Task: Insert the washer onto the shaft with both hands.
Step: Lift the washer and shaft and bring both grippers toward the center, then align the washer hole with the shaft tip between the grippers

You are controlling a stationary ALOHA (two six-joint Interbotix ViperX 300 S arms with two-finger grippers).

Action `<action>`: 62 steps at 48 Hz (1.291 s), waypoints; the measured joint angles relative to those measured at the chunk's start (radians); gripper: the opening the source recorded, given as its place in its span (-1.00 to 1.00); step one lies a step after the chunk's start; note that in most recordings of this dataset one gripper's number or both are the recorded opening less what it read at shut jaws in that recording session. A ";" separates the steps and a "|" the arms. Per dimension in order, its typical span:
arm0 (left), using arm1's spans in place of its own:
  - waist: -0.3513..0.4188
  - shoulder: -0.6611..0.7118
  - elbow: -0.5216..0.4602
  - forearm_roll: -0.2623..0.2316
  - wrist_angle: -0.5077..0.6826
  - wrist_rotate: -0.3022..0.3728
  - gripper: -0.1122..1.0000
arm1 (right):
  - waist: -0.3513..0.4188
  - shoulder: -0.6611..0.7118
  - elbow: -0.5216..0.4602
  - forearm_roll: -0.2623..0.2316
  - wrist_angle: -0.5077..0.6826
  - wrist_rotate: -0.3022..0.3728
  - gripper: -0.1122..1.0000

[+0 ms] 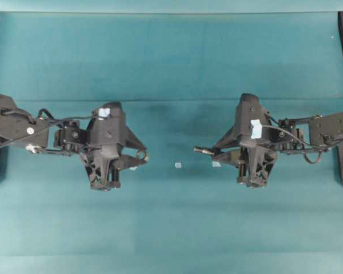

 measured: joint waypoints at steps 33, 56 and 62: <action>0.020 -0.021 0.002 0.000 -0.281 -0.014 -0.14 | 0.011 -0.008 0.014 0.000 -0.295 0.000 -0.79; 0.021 0.032 0.003 -0.002 -0.365 -0.051 -0.14 | 0.020 -0.011 0.063 0.002 -0.336 0.000 -0.79; 0.020 0.077 0.003 0.000 -0.408 -0.086 -0.14 | 0.020 -0.009 0.077 0.000 -0.345 0.000 -0.79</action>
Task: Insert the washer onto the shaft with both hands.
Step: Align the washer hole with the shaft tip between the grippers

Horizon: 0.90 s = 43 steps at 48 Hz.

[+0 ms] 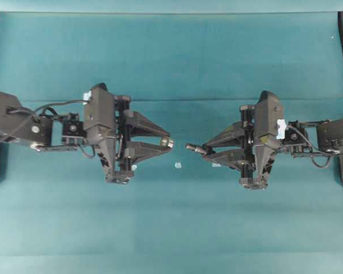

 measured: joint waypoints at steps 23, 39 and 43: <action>0.000 0.023 0.000 0.000 -0.066 -0.031 -0.14 | 0.005 0.028 0.000 0.002 -0.034 0.000 -0.79; 0.000 0.038 -0.023 -0.002 -0.066 -0.031 -0.14 | 0.005 0.040 -0.017 0.000 -0.041 0.000 -0.79; -0.002 0.046 -0.028 0.000 -0.066 -0.031 -0.14 | 0.005 0.041 -0.021 0.000 -0.043 0.000 -0.79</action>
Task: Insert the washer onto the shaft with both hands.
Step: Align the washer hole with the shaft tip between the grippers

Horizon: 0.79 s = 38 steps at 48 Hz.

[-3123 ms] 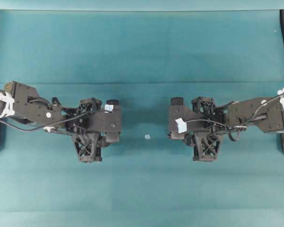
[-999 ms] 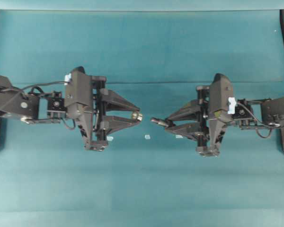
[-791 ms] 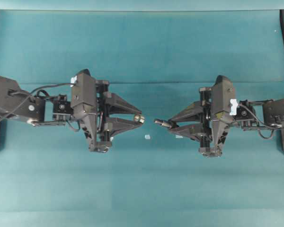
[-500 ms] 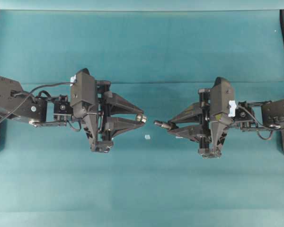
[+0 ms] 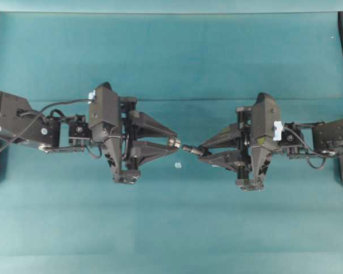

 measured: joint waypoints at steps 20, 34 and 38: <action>-0.011 0.009 -0.009 0.000 0.000 0.000 -0.14 | 0.000 0.003 -0.003 0.000 -0.009 0.000 -0.79; -0.012 0.026 -0.028 0.000 0.000 0.000 -0.14 | 0.000 0.008 -0.012 0.000 -0.034 0.000 -0.79; -0.012 0.032 -0.032 0.000 0.000 0.000 -0.14 | 0.000 0.011 -0.017 0.000 -0.032 -0.002 -0.79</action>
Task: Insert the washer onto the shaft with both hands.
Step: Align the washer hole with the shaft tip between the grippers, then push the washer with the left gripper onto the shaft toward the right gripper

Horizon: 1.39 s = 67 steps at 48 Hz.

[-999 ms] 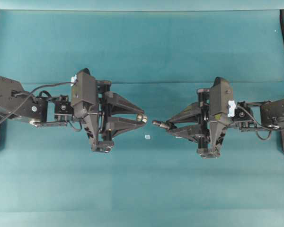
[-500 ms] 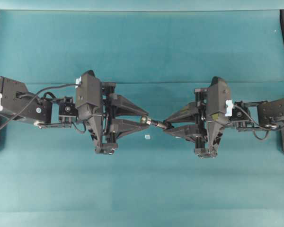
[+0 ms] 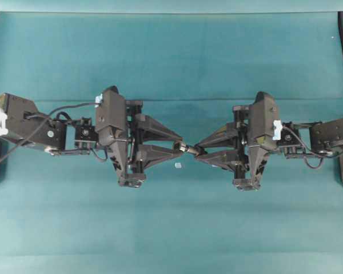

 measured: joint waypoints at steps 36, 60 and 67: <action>-0.011 0.041 -0.037 -0.002 0.023 0.000 -0.14 | 0.003 0.006 -0.002 -0.002 -0.002 0.000 -0.79; -0.014 0.057 -0.054 -0.002 0.081 -0.003 -0.14 | 0.002 0.009 -0.002 -0.002 0.000 -0.002 -0.79; -0.014 0.060 -0.060 -0.002 0.091 -0.003 -0.14 | 0.000 0.011 -0.002 -0.002 0.002 -0.002 -0.79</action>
